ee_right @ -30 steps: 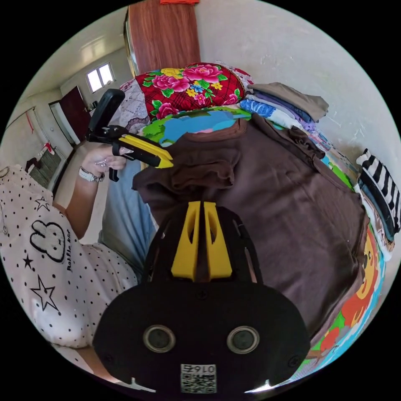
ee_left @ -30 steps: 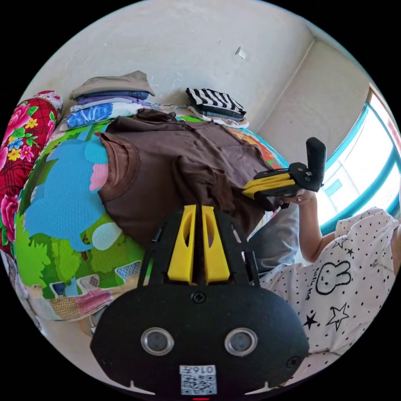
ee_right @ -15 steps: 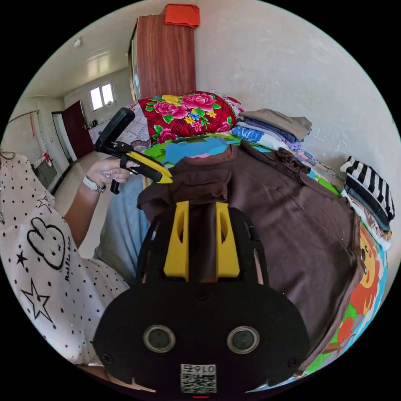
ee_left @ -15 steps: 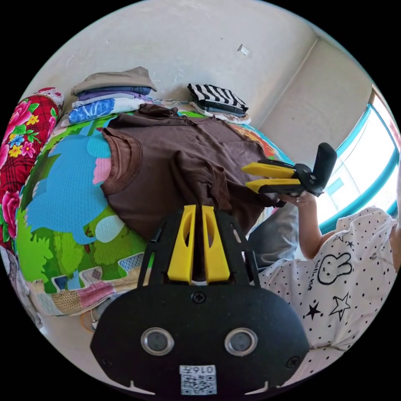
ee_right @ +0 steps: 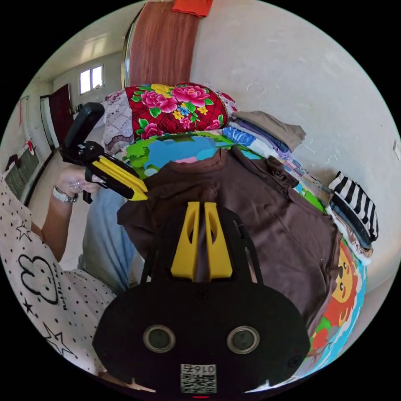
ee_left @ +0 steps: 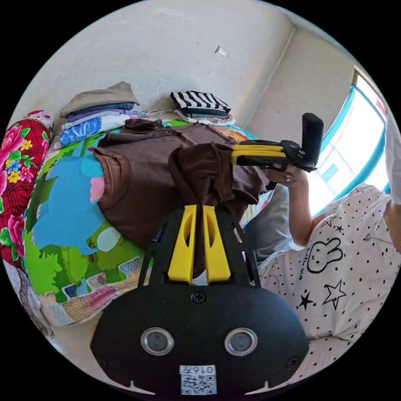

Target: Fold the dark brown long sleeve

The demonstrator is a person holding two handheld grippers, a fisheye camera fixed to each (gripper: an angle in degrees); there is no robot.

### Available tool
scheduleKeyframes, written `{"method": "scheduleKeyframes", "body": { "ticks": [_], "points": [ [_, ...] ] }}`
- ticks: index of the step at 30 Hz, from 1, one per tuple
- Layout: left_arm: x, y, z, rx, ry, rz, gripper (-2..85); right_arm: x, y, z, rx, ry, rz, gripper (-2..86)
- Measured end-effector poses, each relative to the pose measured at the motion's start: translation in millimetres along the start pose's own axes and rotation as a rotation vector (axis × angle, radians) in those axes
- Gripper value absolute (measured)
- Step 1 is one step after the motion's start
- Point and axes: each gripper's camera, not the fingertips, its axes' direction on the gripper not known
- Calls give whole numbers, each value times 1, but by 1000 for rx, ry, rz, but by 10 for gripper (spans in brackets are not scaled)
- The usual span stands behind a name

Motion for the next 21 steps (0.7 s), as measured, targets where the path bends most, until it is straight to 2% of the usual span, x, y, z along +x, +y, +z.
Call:
{"method": "scheduleKeyframes", "body": {
  "ticks": [5,7,9,10,12,14,15,17,21],
  "points": [
    [37,-11,-32,169,22,195,-1,7,44,-90,317,-149,46,9],
    [45,-23,-42,214,-31,274,-1,10,50,-106,393,-162,74,9],
    [42,-47,-45,253,-165,313,0,12,45,-111,431,-113,94,9],
    [38,-54,-44,260,-199,295,0,15,35,-109,423,-66,115,10],
    [9,-78,-41,274,-337,106,2,22,11,-95,399,32,135,12],
    [-12,-85,-38,226,-423,-51,10,45,-31,-59,333,216,238,16],
    [-19,-81,-36,197,-438,-85,16,53,-41,-47,308,266,266,18],
    [-23,-66,-32,183,-409,-82,26,83,-73,9,97,387,298,32],
    [-37,-19,-13,43,-374,-95,48,124,-66,66,-111,388,377,98]
  ]
}}
